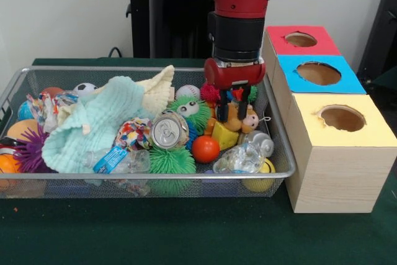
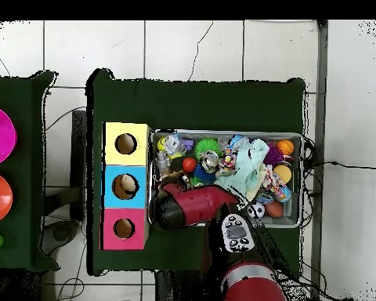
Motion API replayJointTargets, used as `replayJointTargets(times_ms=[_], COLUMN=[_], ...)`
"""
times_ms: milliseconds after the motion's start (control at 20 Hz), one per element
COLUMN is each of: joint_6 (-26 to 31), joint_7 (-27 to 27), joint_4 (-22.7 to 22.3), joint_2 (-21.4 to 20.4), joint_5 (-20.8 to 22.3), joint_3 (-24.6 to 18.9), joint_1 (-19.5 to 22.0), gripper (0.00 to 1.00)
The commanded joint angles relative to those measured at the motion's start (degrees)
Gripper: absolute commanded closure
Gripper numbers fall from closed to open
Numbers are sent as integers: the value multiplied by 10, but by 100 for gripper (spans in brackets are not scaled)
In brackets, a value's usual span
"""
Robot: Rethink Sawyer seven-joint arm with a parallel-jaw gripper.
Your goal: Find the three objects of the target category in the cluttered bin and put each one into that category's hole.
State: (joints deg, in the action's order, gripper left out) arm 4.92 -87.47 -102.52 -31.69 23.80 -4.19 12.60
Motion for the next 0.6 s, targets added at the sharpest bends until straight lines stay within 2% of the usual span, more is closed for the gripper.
replayJointTargets(times_ms=[50,600], joint_6=[-31,-21], joint_7=[-81,-79], joint_4=[-33,-39], joint_2=[33,39], joint_5=[25,11], joint_3=[9,-1], joint_1=[7,16], gripper=[100,100])
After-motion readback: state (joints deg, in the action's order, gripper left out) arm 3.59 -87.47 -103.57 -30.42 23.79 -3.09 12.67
